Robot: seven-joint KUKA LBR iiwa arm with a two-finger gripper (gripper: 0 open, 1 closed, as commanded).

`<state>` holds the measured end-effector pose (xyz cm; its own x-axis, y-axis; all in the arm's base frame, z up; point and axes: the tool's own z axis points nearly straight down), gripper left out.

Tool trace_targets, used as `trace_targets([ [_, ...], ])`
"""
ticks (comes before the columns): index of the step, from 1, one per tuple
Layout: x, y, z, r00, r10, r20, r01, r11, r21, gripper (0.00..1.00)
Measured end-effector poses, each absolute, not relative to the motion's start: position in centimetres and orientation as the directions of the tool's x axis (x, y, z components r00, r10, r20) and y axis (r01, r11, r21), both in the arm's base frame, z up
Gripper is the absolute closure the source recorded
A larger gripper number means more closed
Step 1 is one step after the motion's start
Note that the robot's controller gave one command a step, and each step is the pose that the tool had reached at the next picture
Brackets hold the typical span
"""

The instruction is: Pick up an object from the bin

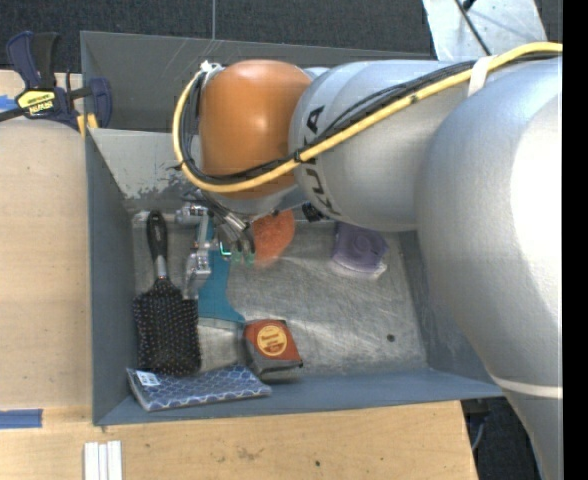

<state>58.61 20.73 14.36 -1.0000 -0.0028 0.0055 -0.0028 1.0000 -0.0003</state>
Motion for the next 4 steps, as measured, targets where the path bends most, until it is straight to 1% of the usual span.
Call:
trace_targets([
  [1, 58.8, 20.7, 14.8, -1.000, -0.001, -0.002, -0.001, 1.000, 0.001, 0.00],
  [2, 56.0, 21.7, 13.0, -0.998, -0.070, -0.009, -0.070, 0.998, 0.000, 0.00],
  [3, 52.6, 21.8, 13.4, -0.940, -0.340, 0.003, -0.340, 0.940, 0.000, 0.00],
  [4, 54.1, 23.5, 7.9, -0.943, -0.333, 0.003, -0.333, 0.943, -0.007, 1.00],
])
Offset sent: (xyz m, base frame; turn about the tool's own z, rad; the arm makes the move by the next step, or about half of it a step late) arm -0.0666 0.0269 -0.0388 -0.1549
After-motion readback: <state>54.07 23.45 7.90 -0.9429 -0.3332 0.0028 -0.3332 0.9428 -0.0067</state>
